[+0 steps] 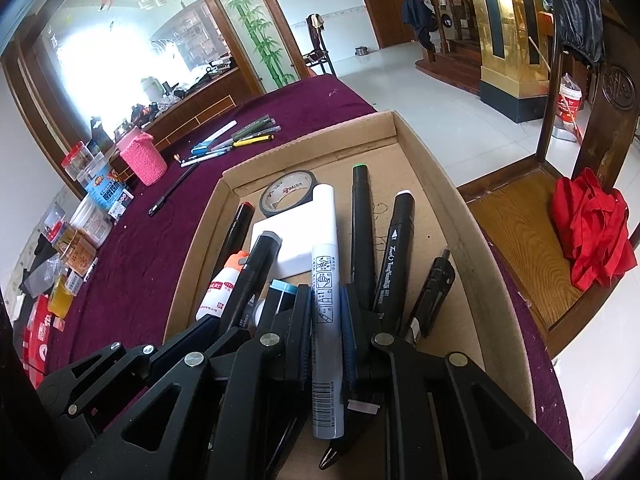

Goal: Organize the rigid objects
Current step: 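Lower both markers upright into the tray among the other markers, then open both tools and release the markers in the tray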

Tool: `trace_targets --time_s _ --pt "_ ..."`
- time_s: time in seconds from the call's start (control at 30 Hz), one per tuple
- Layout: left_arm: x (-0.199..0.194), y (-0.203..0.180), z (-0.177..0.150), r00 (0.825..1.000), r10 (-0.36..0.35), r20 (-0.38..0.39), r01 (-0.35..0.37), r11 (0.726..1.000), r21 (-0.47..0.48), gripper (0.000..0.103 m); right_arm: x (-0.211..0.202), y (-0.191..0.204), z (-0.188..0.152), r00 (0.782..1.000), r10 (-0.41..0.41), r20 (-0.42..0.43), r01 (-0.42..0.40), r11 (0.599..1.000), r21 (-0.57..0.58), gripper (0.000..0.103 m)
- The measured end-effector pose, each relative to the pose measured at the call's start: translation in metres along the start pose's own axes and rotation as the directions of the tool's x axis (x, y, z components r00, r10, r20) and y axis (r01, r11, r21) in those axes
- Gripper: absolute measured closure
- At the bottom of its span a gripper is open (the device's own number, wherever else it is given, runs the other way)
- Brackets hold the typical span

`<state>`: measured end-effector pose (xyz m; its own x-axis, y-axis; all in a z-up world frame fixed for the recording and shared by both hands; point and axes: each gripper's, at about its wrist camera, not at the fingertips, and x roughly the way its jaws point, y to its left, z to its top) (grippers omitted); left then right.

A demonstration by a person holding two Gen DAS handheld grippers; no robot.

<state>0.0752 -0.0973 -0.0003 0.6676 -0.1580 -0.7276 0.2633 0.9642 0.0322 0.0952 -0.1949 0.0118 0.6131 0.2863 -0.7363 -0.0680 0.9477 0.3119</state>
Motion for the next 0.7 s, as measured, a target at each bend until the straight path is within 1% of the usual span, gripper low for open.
trace_targets --time_s 0.13,0.2,0.27,0.33,0.37,0.4,0.43,0.47,0.5,0.57,0.6,0.63,0.67,0.7 --pt "-0.003 -0.002 0.000 1.000 -0.005 0.003 0.005 1.000 0.006 0.091 -0.001 0.000 -0.002 1.000 0.000 -0.005 0.000 1.000 0.004 0.087" --pt "-0.006 -0.003 0.000 1.000 -0.005 0.011 0.005 1.000 0.010 0.090 -0.004 0.000 -0.002 1.000 0.007 -0.004 -0.007 1.000 0.006 0.077" --pt "-0.010 -0.002 0.001 1.000 -0.001 0.018 0.001 1.000 0.009 0.090 -0.010 0.001 -0.003 1.000 0.000 0.009 0.000 1.000 0.007 0.072" --pt "-0.014 0.000 0.001 1.000 -0.012 0.028 0.012 1.000 0.000 0.087 -0.016 0.002 -0.003 1.000 0.005 0.026 -0.005 1.000 0.005 0.069" --pt "-0.018 0.001 0.001 0.999 -0.014 0.034 0.014 1.000 -0.003 0.078 -0.020 0.003 -0.004 0.999 0.007 0.035 -0.007 1.000 0.002 0.066" --pt "-0.021 0.002 0.001 0.999 -0.012 0.043 0.012 1.000 -0.006 0.065 -0.023 0.005 -0.004 0.999 0.007 0.043 -0.007 1.000 -0.003 0.065" --pt "-0.026 0.003 0.001 0.998 -0.008 0.058 0.008 1.000 -0.008 0.058 -0.029 0.008 -0.005 0.998 0.004 0.056 -0.004 1.000 -0.010 0.064" --pt "-0.033 0.003 -0.001 0.997 0.002 0.083 -0.001 1.000 -0.008 0.049 -0.033 0.010 -0.005 0.998 0.001 0.070 0.000 1.000 -0.016 0.063" --pt "-0.038 0.005 -0.001 0.995 0.009 0.101 -0.008 1.000 -0.005 0.046 -0.040 0.013 -0.007 0.996 -0.008 0.089 0.010 1.000 -0.024 0.059" --pt "-0.049 0.007 -0.004 0.992 0.020 0.123 -0.022 1.000 0.009 0.044 -0.051 0.018 -0.011 0.991 -0.028 0.127 0.034 0.999 -0.041 0.054" --pt "-0.053 0.008 -0.006 0.992 0.022 0.124 -0.024 1.000 0.016 0.041 -0.060 0.021 -0.015 0.986 -0.054 0.158 0.063 0.997 -0.052 0.051" --pt "-0.059 0.009 -0.009 0.992 0.025 0.127 -0.028 0.999 0.025 0.038 -0.068 0.024 -0.019 0.979 -0.080 0.187 0.093 0.994 -0.061 0.049" --pt "-0.067 0.013 -0.014 0.990 0.033 0.137 -0.038 0.999 0.035 0.034 -0.077 0.026 -0.025 0.969 -0.106 0.225 0.124 0.990 -0.069 0.043" --pt "-0.074 0.016 -0.019 0.988 0.041 0.149 -0.048 0.998 0.043 0.032 -0.088 0.030 -0.033 0.952 -0.134 0.275 0.161 0.984 -0.077 0.036"
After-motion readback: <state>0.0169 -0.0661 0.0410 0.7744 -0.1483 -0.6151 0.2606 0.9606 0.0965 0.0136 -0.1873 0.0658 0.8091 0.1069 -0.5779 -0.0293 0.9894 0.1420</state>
